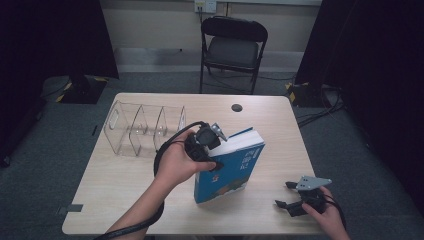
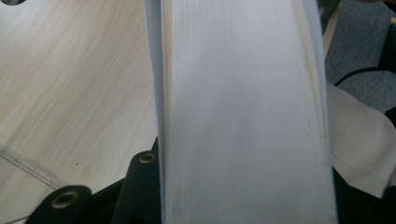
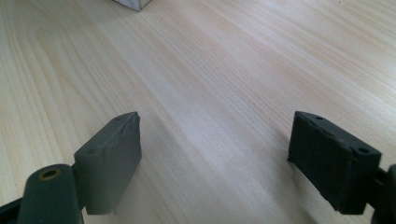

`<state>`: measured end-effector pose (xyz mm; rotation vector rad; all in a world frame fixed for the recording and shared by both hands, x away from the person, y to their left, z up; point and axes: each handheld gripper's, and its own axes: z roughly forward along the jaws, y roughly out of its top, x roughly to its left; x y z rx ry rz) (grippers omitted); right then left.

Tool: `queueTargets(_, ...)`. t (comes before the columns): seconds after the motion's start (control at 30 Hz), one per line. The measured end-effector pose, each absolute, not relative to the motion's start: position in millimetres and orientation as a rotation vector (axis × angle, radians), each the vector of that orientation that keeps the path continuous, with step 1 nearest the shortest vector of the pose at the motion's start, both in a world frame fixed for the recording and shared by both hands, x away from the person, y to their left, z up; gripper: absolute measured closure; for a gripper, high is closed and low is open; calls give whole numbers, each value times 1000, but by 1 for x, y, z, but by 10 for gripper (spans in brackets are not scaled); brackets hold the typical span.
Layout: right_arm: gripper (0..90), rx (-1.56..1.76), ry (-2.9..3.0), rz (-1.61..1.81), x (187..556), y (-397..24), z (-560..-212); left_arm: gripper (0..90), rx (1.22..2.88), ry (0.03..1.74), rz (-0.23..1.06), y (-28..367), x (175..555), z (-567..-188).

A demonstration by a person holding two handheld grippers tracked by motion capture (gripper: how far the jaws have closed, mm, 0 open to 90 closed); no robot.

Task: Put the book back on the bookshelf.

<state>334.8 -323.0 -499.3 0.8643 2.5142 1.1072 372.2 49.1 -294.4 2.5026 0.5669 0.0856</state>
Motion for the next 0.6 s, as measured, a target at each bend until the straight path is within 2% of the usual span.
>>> queueTargets(0.33, 164, 864, 2514, 1105, 335, -323, -499, 612, 2528, 540, 106, 63, 370, -302)
queueTargets(0.53, 164, 864, 2512, 1098, 334, -323, -499, 596, 2558, 530, 111, 57, 368, -301)
queueTargets(0.6, 164, 864, 2512, 1099, 334, -323, -499, 556, 2602, 532, 120, 51, 370, -302)
